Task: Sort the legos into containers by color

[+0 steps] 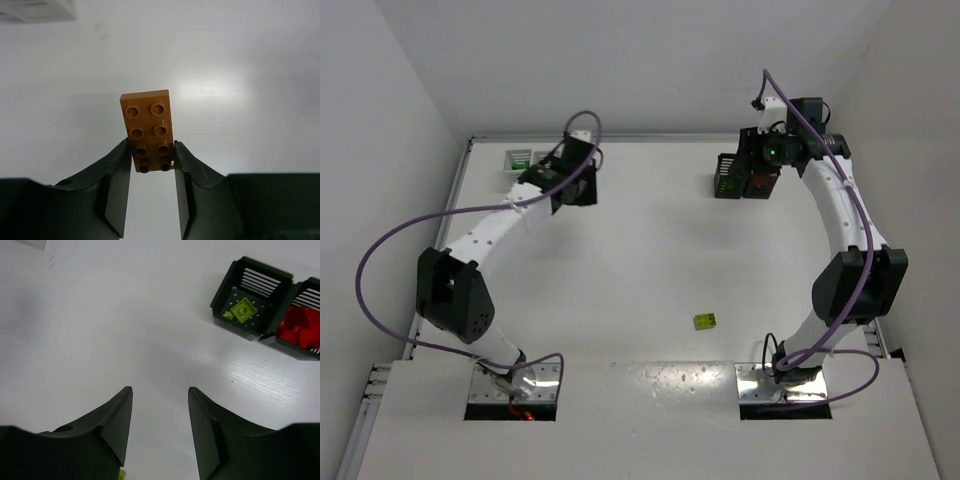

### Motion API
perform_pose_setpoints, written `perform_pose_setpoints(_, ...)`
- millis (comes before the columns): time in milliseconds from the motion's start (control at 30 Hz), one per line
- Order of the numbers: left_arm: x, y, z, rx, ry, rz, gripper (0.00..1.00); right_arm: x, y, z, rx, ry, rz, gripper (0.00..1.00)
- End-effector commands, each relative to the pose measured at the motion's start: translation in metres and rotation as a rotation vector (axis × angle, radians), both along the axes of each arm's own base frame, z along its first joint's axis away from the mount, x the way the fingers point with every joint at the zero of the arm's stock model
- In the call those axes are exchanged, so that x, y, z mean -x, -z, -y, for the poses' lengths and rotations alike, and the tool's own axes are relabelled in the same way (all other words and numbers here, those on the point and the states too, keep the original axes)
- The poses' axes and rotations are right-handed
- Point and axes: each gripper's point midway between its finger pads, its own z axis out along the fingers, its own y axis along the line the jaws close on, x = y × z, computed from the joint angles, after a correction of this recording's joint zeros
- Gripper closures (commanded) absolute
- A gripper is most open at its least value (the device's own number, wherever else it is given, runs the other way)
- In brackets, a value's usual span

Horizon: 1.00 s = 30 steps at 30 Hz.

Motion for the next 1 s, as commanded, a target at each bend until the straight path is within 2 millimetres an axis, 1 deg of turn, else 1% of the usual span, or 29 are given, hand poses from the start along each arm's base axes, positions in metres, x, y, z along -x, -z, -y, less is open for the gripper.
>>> perform_pose_setpoints(0,-0.034,-0.044,-0.048,-0.048,0.031,0.093,1.0,0.02,0.0,-0.019,-0.048,-0.132,-0.006,0.51)
perform_pose_setpoints(33,-0.042,-0.049,-0.058,-0.056,0.015,0.105,1.0,0.022,0.003,-0.02,-0.049,-0.144,-0.011,0.51)
perform_pose_setpoints(67,-0.056,-0.062,-0.077,-0.071,-0.013,0.143,1.0,0.025,0.012,-0.023,-0.037,-0.167,-0.031,0.51)
perform_pose_setpoints(100,-0.065,-0.057,-0.083,-0.072,-0.015,0.131,1.0,0.032,0.02,-0.025,-0.042,-0.183,-0.059,0.51)
perform_pose_setpoints(133,-0.074,-0.06,-0.085,-0.046,-0.014,0.141,1.0,0.035,0.03,-0.026,-0.043,-0.198,-0.085,0.51)
perform_pose_setpoints(167,-0.087,-0.071,-0.103,-0.032,-0.037,0.164,1.0,0.043,0.039,-0.024,-0.027,-0.22,-0.113,0.51)
perform_pose_setpoints(200,-0.097,-0.059,-0.101,0.01,-0.007,0.133,1.0,0.046,0.044,-0.028,-0.02,-0.24,-0.12,0.51)
perform_pose_setpoints(233,-0.106,-0.061,-0.108,0.024,-0.016,0.146,1.0,0.05,0.052,-0.025,-0.005,-0.24,-0.141,0.51)
perform_pose_setpoints(267,-0.118,-0.069,-0.122,0.026,-0.035,0.173,1.0,0.059,0.058,-0.028,0.008,-0.266,-0.149,0.51)
perform_pose_setpoints(300,-0.126,-0.067,-0.127,0.029,-0.032,0.179,1.0,0.061,0.063,-0.023,0.036,-0.262,-0.151,0.51)
perform_pose_setpoints(333,-0.133,-0.066,-0.127,0.041,-0.01,0.187,1.0,0.064,0.069,-0.021,0.051,-0.266,-0.162,0.51)
perform_pose_setpoints(367,-0.142,-0.054,-0.13,0.046,-0.013,0.17,1.0,0.072,0.074,-0.021,0.07,-0.287,-0.172,0.51)
perform_pose_setpoints(400,-0.148,-0.053,-0.139,0.039,-0.016,0.177,1.0,0.075,0.076,-0.018,0.092,-0.282,-0.177,0.51)
perform_pose_setpoints(433,-0.155,-0.053,-0.144,0.04,-0.024,0.199,1.0,0.077,0.079,-0.017,0.092,-0.282,-0.186,0.51)
perform_pose_setpoints(467,-0.162,-0.048,-0.149,0.028,-0.025,0.203,1.0,0.081,0.084,-0.015,0.107,-0.287,-0.203,0.51)
perform_pose_setpoints(500,-0.166,-0.044,-0.149,0.016,-0.015,0.205,1.0,0.081,0.081,-0.013,0.117,-0.28,-0.195,0.51)
perform_pose_setpoints(533,-0.171,-0.041,-0.155,-0.003,-0.04,0.212,1.0,0.084,0.085,-0.012,0.121,-0.288,-0.203,0.51)
perform_pose_setpoints(567,-0.176,-0.033,-0.157,-0.022,-0.038,0.201,1.0,0.087,0.089,-0.012,0.12,-0.288,-0.213,0.51)
perform_pose_setpoints(633,-0.185,-0.03,-0.164,-0.036,-0.05,0.218,1.0,0.087,0.089,-0.012,0.12,-0.288,-0.213,0.51)
perform_pose_setpoints(667,-0.189,-0.032,-0.164,-0.035,-0.05,0.231,1.0,0.087,0.089,-0.012,0.12,-0.288,-0.213,0.51)
perform_pose_setpoints(700,-0.191,-0.034,-0.17,-0.036,-0.061,0.241,1.0,0.087,0.089,-0.012,0.12,-0.288,-0.213,0.51)
perform_pose_setpoints(767,-0.198,-0.027,-0.17,-0.036,-0.061,0.247,1.0,0.087,0.092,-0.016,0.115,-0.291,-0.226,0.51)
perform_pose_setpoints(800,-0.2,-0.032,-0.168,-0.029,-0.054,0.259,1.0,0.087,0.092,-0.016,0.115,-0.291,-0.226,0.51)
perform_pose_setpoints(833,-0.201,-0.025,-0.169,-0.04,-0.046,0.247,1.0,0.087,0.092,-0.016,0.115,-0.291,-0.226,0.51)
perform_pose_setpoints(867,-0.206,-0.022,-0.176,-0.047,-0.064,0.251,1.0,0.088,0.091,-0.017,0.108,-0.296,-0.225,0.51)
perform_pose_setpoints(900,-0.206,-0.017,-0.177,-0.053,-0.071,0.242,1.0,0.088,0.091,-0.017,0.108,-0.296,-0.225,0.51)
perform_pose_setpoints(933,-0.208,-0.022,-0.177,-0.053,-0.071,0.252,1.0,0.088,0.093,-0.017,0.108,-0.296,-0.225,0.51)
perform_pose_setpoints(967,-0.209,-0.013,-0.18,-0.062,-0.081,0.237,1.0,0.088,0.094,-0.017,0.108,-0.296,-0.225,0.51)
